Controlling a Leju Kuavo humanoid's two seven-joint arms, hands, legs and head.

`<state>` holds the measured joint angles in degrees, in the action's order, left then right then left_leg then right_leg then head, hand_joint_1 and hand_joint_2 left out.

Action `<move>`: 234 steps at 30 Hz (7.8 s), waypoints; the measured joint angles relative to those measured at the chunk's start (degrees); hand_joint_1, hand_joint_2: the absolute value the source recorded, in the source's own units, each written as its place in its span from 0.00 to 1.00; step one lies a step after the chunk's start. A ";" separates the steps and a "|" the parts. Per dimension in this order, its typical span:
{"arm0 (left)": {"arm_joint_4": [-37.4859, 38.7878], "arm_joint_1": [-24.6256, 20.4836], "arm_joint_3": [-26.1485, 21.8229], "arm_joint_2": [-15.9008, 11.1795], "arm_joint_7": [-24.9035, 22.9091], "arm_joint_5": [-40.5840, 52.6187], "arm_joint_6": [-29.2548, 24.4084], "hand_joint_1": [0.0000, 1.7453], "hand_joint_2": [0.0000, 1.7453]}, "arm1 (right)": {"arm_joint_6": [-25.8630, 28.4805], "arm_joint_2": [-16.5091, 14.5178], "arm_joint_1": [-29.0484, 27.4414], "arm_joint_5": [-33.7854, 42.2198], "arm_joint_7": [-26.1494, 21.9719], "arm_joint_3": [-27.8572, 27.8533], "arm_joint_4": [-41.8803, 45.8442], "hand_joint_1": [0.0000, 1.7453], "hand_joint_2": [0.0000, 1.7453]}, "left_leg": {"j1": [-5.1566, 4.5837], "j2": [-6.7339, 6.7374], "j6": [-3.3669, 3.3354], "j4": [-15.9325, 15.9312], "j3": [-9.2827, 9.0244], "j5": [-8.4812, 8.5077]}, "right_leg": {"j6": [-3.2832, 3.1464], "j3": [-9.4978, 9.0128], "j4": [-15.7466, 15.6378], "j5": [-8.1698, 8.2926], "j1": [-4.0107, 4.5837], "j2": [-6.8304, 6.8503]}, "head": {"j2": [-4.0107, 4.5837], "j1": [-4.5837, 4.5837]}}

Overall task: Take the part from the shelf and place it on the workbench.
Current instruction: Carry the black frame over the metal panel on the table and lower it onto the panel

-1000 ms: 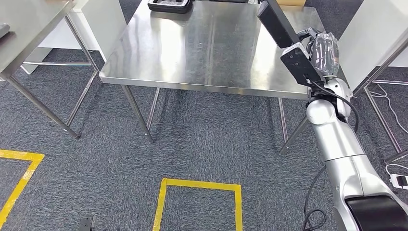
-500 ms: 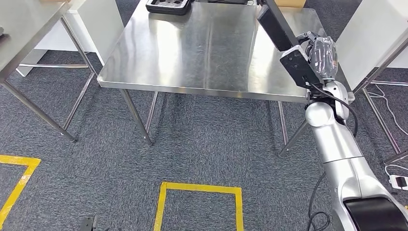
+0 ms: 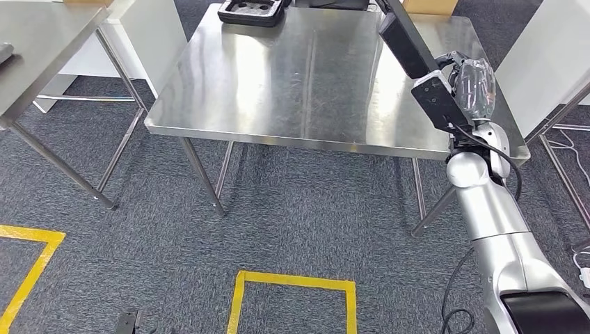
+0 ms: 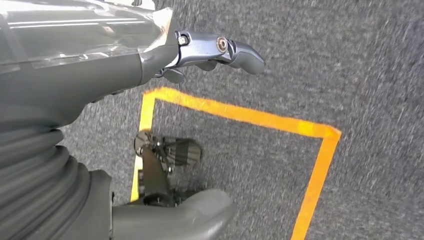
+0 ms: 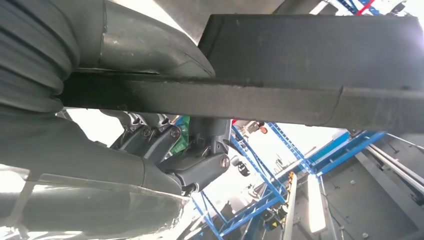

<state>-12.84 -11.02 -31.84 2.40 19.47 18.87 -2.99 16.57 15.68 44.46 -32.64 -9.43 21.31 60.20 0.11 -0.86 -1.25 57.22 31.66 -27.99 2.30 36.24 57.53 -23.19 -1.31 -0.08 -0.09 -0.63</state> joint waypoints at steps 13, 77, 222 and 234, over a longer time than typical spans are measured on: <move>0.07 0.12 0.14 -0.19 0.07 0.20 -0.07 0.00 1.00 | 0.00 -0.91 0.46 -0.15 -0.49 -0.10 -0.55 1.00 1.00 | -0.13 0.72 -0.15 1.43 6.06 6.16 | -1.14 -6.51 -0.65 -5.36 0.15 -0.51 | 0.00 -0.39; 0.40 -0.64 0.10 0.68 2.89 1.63 0.13 0.00 1.00 | 7.39 1.05 10.93 -24.59 10.08 4.54 -30.47 1.00 1.00 | -0.60 0.45 -4.33 -2.52 -2.94 -1.05 | -1.74 1.00 -2.28 2.98 1.34 -0.64 | 0.00 -0.20; 0.73 6.13 -13.72 0.81 -0.71 -1.90 -0.07 0.00 0.00 | 3.74 -16.78 -39.64 31.63 -14.78 -15.25 -21.58 0.00 0.00 | 0.03 1.18 -2.29 -1.27 1.15 3.37 | 0.51 3.90 16.86 -10.01 -0.37 0.28 | 0.00 0.57; 0.73 6.14 -13.74 0.81 -0.82 -1.86 -0.12 0.00 0.00 | 4.72 -16.78 -39.30 31.12 -13.87 -15.25 -23.00 0.00 0.00 | -0.04 1.16 -2.31 -1.23 1.43 3.65 | 0.70 3.73 17.57 -9.83 -0.33 0.27 | 0.00 0.58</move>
<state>-12.11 -4.88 -45.58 3.21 18.65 17.01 -3.11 21.29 -1.09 5.16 -1.52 -23.30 6.05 37.20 0.07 0.30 -3.56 55.99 33.09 -24.34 3.00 39.98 75.10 -33.02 -1.63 0.19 -0.09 -0.05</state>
